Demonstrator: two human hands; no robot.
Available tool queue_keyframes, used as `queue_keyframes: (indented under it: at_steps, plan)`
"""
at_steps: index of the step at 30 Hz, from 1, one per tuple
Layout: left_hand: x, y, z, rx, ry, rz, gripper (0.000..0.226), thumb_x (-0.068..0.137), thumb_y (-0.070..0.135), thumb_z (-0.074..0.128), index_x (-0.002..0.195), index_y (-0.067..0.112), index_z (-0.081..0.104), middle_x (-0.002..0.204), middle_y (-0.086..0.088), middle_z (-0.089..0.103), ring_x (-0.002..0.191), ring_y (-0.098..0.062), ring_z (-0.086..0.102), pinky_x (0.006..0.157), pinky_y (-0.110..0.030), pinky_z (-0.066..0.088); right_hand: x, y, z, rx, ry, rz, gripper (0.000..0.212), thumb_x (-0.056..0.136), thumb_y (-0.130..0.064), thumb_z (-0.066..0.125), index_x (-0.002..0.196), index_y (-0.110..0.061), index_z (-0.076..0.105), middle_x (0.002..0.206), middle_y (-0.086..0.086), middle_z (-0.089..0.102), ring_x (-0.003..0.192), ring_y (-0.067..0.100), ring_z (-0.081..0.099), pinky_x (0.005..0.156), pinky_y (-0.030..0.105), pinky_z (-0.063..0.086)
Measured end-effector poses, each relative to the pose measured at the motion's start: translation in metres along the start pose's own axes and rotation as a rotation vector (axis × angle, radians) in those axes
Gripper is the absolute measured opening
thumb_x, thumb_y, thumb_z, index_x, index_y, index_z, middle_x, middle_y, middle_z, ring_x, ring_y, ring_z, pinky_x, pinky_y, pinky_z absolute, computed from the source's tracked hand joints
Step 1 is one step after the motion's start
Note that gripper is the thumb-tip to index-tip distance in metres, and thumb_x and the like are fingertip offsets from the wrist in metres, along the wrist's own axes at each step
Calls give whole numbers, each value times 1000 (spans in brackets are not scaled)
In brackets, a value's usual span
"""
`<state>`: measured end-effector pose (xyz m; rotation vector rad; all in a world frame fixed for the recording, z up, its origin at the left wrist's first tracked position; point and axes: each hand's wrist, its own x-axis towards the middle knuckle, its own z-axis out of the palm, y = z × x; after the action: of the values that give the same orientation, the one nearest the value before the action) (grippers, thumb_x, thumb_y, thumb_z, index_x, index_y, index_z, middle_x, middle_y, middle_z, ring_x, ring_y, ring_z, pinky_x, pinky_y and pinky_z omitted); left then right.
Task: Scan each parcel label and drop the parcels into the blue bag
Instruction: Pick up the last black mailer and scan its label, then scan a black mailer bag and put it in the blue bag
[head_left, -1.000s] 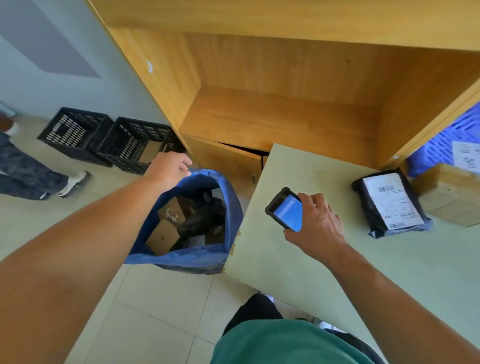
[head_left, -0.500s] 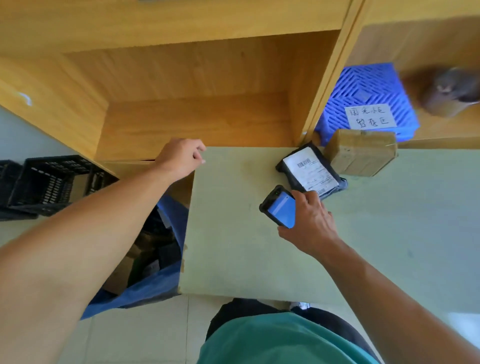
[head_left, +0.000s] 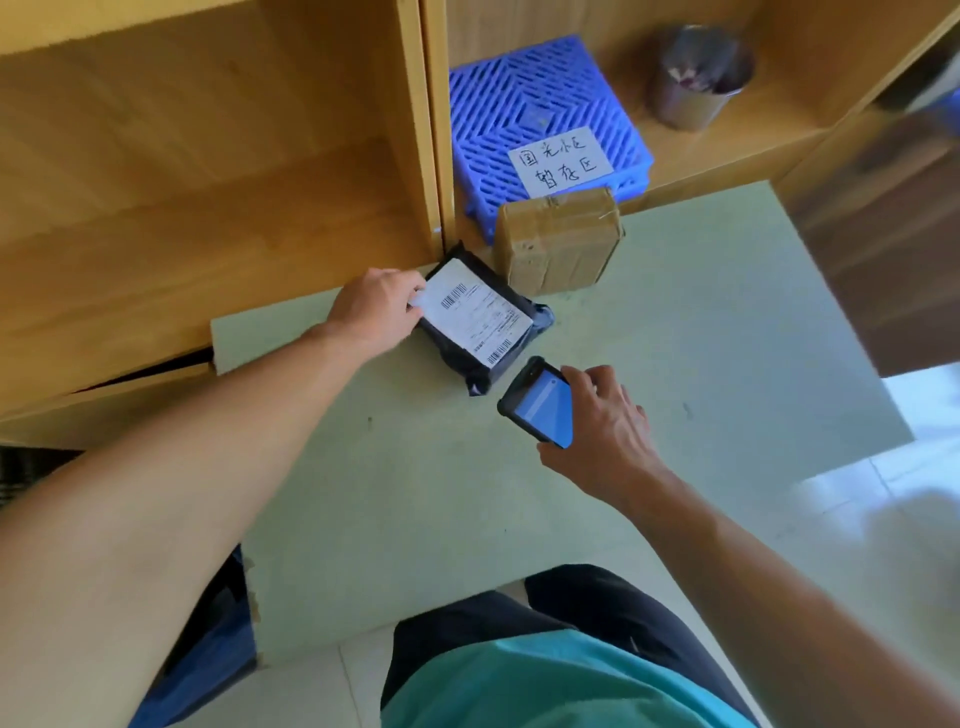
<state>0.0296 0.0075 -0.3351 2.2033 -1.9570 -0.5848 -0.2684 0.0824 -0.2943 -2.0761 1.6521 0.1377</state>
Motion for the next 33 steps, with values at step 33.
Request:
queue_keyframes:
  at_steps: [33]
  plan:
    - [-50,59,-47,-268,132,-320,9,81,16,68,78,24,68,76,9,69,69,-5,61,54,-20,39,22,29,-42,-17,1,-131,80,70,-44,75,138,-21,39,120,2,41,103,28,52,86,41,43]
